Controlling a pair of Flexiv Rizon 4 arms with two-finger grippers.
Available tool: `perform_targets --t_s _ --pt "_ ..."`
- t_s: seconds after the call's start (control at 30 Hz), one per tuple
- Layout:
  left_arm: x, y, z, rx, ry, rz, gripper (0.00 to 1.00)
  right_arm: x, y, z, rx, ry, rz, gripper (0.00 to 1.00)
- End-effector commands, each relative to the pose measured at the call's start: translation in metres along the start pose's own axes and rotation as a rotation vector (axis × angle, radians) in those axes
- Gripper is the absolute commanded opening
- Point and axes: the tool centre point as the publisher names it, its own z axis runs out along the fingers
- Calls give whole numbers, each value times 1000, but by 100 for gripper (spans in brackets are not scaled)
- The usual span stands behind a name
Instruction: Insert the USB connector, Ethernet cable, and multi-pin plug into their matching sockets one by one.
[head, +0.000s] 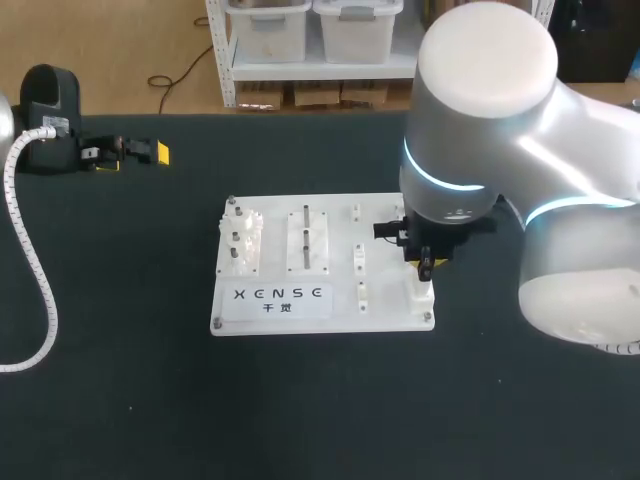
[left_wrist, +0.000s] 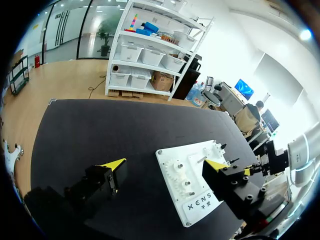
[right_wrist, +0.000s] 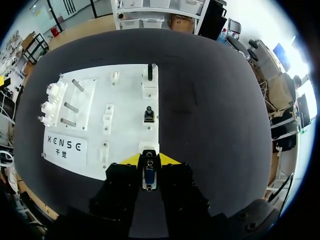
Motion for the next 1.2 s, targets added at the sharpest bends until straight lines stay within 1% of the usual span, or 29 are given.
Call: perform_targets --t_s 0.03,0.2,0.7,1.1,1.13,1.17,1.2 --pt "0 0 0 0 0 0 100 5 -1 8 -2 -2 2 0" --pt "0 0 0 0 0 0 100 7 -3 13 -4 7 13 0" --pt "0 0 0 0 0 0 100 9 0 38 5 80 18 0" --pt "0 0 0 0 0 0 100 11 -3 39 18 85 1 0" --pt "0 0 0 0 0 0 100 10 -4 39 19 85 2 3" --pt "0 0 0 0 0 0 100 9 -4 38 19 83 5 24" --pt "0 0 0 0 0 0 100 9 -4 37 22 80 7 39"
